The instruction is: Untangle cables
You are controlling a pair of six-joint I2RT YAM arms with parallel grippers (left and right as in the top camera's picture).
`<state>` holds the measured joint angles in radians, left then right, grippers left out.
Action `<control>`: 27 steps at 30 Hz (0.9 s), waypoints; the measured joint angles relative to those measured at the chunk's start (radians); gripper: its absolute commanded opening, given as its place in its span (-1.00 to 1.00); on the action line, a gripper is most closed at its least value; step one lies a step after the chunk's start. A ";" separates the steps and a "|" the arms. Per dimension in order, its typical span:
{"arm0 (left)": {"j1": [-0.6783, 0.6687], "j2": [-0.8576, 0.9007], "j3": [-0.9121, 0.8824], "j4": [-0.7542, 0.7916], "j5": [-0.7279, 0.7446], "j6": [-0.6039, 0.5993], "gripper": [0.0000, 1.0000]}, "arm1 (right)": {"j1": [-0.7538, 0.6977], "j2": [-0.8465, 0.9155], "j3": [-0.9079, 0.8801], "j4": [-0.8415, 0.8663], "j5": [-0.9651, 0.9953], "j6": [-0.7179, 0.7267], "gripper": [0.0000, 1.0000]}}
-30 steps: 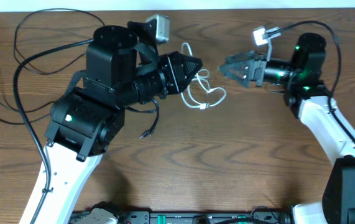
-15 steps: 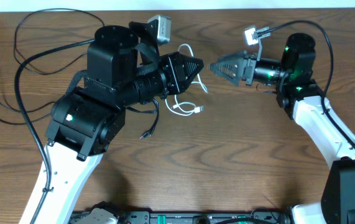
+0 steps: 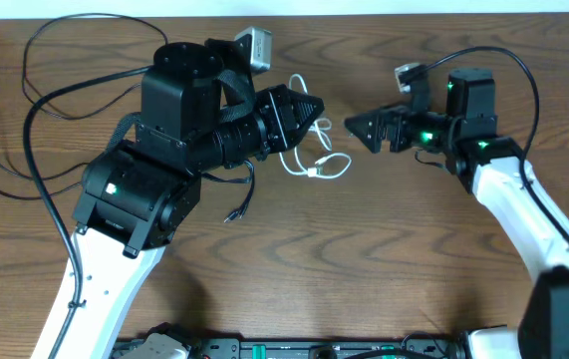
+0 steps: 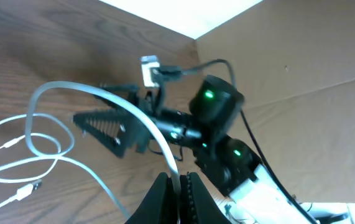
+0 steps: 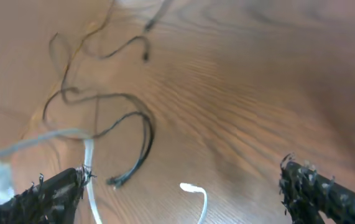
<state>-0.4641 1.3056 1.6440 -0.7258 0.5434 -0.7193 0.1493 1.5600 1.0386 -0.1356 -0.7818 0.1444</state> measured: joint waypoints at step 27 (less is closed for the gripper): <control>0.000 0.000 0.000 -0.008 -0.003 -0.087 -0.85 | 0.254 -0.153 0.005 -0.005 0.162 -0.425 0.57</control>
<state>-0.4641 1.3056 1.6440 -0.7338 0.5404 -0.8062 0.4034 1.4071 1.0435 -0.1410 -0.6197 -0.2810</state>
